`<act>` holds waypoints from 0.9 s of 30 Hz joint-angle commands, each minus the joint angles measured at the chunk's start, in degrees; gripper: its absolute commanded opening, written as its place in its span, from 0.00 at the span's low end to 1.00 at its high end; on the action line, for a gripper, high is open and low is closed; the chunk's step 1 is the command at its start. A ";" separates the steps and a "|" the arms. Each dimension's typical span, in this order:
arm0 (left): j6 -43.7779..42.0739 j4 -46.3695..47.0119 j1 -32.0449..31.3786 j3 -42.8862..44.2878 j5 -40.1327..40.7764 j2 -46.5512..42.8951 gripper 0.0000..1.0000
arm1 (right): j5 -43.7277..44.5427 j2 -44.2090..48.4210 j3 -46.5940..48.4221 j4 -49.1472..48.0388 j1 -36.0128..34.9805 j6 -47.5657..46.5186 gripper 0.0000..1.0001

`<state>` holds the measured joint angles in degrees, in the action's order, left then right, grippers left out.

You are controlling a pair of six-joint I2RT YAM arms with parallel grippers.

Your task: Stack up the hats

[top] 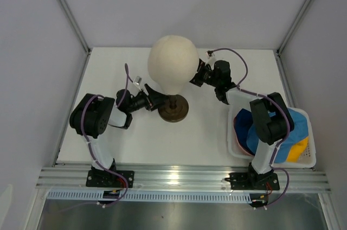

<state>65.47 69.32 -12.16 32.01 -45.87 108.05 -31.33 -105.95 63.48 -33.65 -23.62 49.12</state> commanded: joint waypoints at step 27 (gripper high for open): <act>-53.84 -60.77 -0.93 7.45 11.06 -65.60 0.99 | 17.72 19.58 17.97 30.82 5.42 -18.89 0.99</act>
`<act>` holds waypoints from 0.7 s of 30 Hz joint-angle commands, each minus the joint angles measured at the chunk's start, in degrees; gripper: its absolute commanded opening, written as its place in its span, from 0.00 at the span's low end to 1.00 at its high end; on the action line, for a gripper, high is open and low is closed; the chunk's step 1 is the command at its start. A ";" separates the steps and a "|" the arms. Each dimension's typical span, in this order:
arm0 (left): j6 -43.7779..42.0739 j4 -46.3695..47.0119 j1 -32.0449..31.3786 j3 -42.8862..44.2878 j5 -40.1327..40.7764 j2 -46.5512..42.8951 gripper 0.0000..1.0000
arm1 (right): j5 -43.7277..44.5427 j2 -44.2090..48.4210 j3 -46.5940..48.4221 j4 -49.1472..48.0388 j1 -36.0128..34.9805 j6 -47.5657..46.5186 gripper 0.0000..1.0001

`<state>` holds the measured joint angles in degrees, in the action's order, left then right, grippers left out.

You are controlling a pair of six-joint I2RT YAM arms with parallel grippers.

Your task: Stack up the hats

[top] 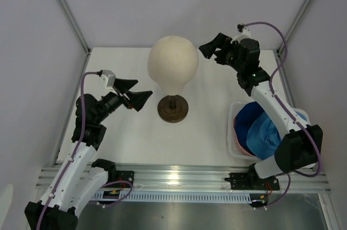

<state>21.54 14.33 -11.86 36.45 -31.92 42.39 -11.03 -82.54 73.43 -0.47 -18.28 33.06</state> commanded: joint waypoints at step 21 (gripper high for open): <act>-25.15 -5.71 -6.42 14.36 -5.44 10.87 0.99 | -25.08 -30.91 44.07 2.84 -5.44 -5.73 0.99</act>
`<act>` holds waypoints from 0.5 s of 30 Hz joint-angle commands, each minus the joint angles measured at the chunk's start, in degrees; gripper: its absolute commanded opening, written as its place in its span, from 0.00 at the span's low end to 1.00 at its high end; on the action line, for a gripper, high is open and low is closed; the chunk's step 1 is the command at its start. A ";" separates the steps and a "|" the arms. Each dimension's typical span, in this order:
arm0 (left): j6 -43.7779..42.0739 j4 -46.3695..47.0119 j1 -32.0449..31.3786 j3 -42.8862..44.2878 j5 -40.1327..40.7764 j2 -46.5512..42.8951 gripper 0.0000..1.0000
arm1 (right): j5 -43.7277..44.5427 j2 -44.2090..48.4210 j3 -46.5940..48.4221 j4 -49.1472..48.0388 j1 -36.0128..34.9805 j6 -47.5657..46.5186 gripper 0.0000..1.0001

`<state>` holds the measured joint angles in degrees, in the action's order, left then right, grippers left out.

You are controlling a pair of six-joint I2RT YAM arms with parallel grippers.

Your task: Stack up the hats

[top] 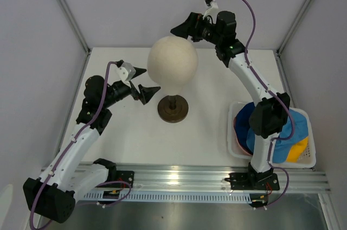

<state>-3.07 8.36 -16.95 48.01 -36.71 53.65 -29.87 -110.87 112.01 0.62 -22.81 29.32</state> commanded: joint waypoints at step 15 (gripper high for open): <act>18.89 -4.13 -21.62 4.28 31.36 -1.27 0.99 | -19.08 -11.21 10.69 -6.60 -5.40 9.44 0.99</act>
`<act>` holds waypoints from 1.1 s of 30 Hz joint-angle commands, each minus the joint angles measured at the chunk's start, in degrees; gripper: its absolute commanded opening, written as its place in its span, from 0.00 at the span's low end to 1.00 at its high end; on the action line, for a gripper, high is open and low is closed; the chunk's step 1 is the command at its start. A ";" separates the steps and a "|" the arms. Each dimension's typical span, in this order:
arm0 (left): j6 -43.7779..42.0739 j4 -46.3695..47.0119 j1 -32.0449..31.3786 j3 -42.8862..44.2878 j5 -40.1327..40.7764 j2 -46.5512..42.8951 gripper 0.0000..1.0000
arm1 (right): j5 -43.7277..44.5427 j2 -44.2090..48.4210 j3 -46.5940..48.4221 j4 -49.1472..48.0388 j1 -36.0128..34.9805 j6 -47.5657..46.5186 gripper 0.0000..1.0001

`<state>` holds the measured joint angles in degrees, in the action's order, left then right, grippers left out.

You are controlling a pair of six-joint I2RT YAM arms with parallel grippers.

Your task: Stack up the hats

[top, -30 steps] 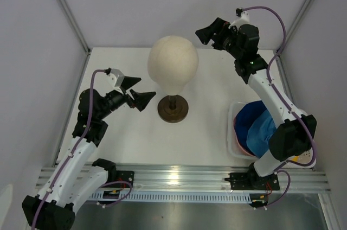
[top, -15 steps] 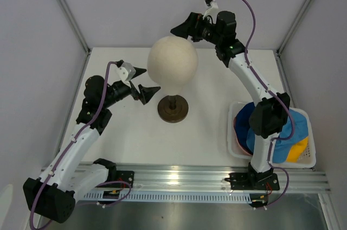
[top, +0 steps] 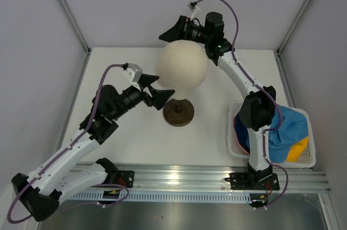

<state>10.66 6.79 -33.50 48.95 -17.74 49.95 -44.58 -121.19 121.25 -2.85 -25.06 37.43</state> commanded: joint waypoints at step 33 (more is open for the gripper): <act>3.42 -15.31 -26.62 5.63 49.46 -2.49 1.00 | 5.20 6.48 5.94 17.79 17.91 -8.17 0.99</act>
<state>17.41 -9.78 -60.01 53.36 28.93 47.00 -41.63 -121.86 128.66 12.56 -10.13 30.72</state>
